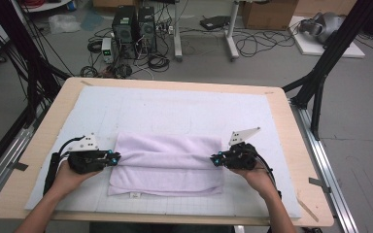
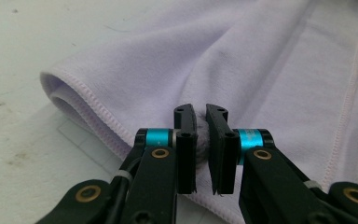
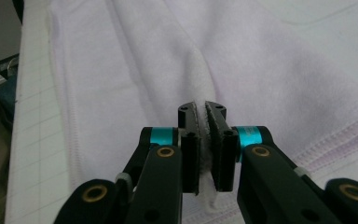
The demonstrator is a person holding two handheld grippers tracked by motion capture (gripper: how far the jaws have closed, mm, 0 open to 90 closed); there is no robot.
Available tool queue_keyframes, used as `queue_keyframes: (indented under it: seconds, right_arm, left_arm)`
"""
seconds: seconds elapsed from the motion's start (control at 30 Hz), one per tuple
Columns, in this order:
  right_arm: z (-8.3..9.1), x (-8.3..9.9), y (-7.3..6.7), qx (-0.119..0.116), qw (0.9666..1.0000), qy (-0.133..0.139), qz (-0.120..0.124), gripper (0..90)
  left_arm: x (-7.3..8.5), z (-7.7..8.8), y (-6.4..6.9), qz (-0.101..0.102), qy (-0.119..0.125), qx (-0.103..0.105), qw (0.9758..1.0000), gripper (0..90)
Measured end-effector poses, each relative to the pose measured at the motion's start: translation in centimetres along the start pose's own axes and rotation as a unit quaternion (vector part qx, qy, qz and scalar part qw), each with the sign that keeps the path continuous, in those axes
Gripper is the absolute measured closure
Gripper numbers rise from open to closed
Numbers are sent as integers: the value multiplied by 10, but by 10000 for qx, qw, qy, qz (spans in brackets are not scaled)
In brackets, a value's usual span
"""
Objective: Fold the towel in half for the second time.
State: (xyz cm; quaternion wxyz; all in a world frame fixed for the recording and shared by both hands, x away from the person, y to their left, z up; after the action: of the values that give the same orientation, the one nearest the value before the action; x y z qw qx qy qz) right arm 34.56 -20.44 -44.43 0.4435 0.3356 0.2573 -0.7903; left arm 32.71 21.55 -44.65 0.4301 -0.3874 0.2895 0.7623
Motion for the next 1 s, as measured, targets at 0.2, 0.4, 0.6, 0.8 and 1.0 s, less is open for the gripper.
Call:
queue_keyframes:
  seconds: [0.2,0.4,0.6,0.8,1.0]
  right_arm:
    - [28,0,-16,-122,9991,386,141,824]
    - [39,14,-28,-332,9982,488,52,679]
    - [26,10,-30,-217,9987,429,138,666]
    - [7,28,-37,-144,9996,60,236,678]
    - [-3,43,-42,-111,9993,-219,284,674]
  left_arm:
    - [2,22,20,-133,147,68,9998,812]
    - [9,29,31,-64,79,122,9999,604]
    - [11,18,27,-30,-43,123,9999,655]
    - [28,7,29,7,-378,207,9991,677]
    - [36,2,32,-43,-506,205,9985,605]
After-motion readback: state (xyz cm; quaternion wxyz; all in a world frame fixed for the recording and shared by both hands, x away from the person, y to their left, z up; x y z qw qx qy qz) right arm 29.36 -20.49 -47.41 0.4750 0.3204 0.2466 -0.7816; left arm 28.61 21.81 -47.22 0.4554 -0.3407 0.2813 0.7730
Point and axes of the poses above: each handheld gripper's, and its own axes: z roughly backward along the jaws, x roughly out of its underside, y roughly to its right, the point moved 5 cm from there along -z, roughly forward along the jaws, and after that the axes turned 6 degrees about x, right-handed, at the moved point
